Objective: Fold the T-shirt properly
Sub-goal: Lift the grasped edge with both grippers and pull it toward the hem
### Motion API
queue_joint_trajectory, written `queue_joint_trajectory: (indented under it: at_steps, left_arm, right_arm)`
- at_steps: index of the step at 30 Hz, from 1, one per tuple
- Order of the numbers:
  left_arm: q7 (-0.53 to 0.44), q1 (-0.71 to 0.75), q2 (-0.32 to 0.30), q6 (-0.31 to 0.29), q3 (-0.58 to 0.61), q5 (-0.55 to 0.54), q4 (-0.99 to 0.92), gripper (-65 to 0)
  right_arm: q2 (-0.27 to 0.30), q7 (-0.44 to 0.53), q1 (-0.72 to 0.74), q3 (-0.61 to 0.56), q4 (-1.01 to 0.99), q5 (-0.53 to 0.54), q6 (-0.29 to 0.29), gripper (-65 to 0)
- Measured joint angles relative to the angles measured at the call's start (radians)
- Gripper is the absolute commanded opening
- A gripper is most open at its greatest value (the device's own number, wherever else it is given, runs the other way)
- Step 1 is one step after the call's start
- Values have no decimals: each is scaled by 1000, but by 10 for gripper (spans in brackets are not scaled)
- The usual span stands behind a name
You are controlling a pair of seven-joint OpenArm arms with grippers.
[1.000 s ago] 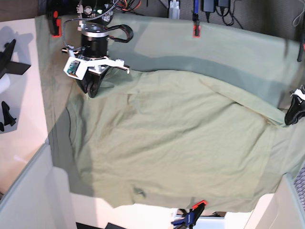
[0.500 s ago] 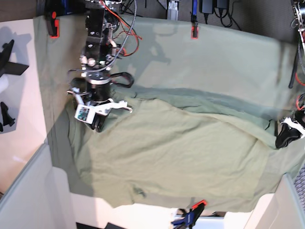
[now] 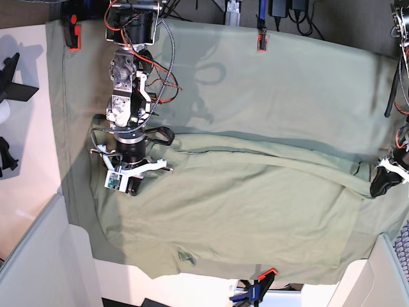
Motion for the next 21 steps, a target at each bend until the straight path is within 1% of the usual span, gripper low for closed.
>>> queue_joint_trajectory:
  at_steps: [4,6,7,9,10,11,12,13,14,15,17,18,19,21]
  left_arm:
    - [-2,-17,0,0,0,-3,-5,-650]
    - [-3,-14,0,0,4,-2,-14,-533]
    - [-4,-14,0,0,8,-3,-20,-471]
    - [-23,-12,0,0,24,-3,-26,-368]
    - [-31,-13,2,0,28,-3,-27,-335]
    - [-31,-13,3,0,32,-3,-27,-316]
    - [-31,-12,3,0,33,-2,-28,-315]
    - [-30,-12,3,1,33,-6,-28,-315]
    - [-28,-13,2,1,32,-23,-28,-315]
    - [3,-13,0,2,31,-56,-28,-315]
    - [132,-14,-1,2,-10,-126,-28,-315]
    - [193,-12,0,3,-46,-178,-28,-315]
    - [250,-11,0,4,-89,-225,-28,-315]
    - [319,3,-6,3,-167,-309,-27,-315]
  right_arm:
    - [0,13,31,0,-51,-1,0,-650]
    - [0,13,37,0,-64,-1,0,-650]
    - [0,11,42,0,-72,-1,0,-637]
    - [0,12,45,0,-73,-2,0,-514]
    - [0,14,45,0,-73,-1,0,-444]
    - [0,17,45,0,-72,2,0,-380]
    - [0,17,45,0,-72,5,0,-329]
    - [0,17,42,0,-72,7,0,-299]
    - [0,17,40,0,-72,7,0,-294]
    - [0,13,37,0,-72,8,0,-294]
    - [0,-1,24,0,-61,25,-4,-294]
    - [-3,-18,16,0,-49,29,-14,-294]
    - [-8,-40,2,0,-26,30,-35,-294]
    - [-19,-60,-49,0,58,30,-119,-294]
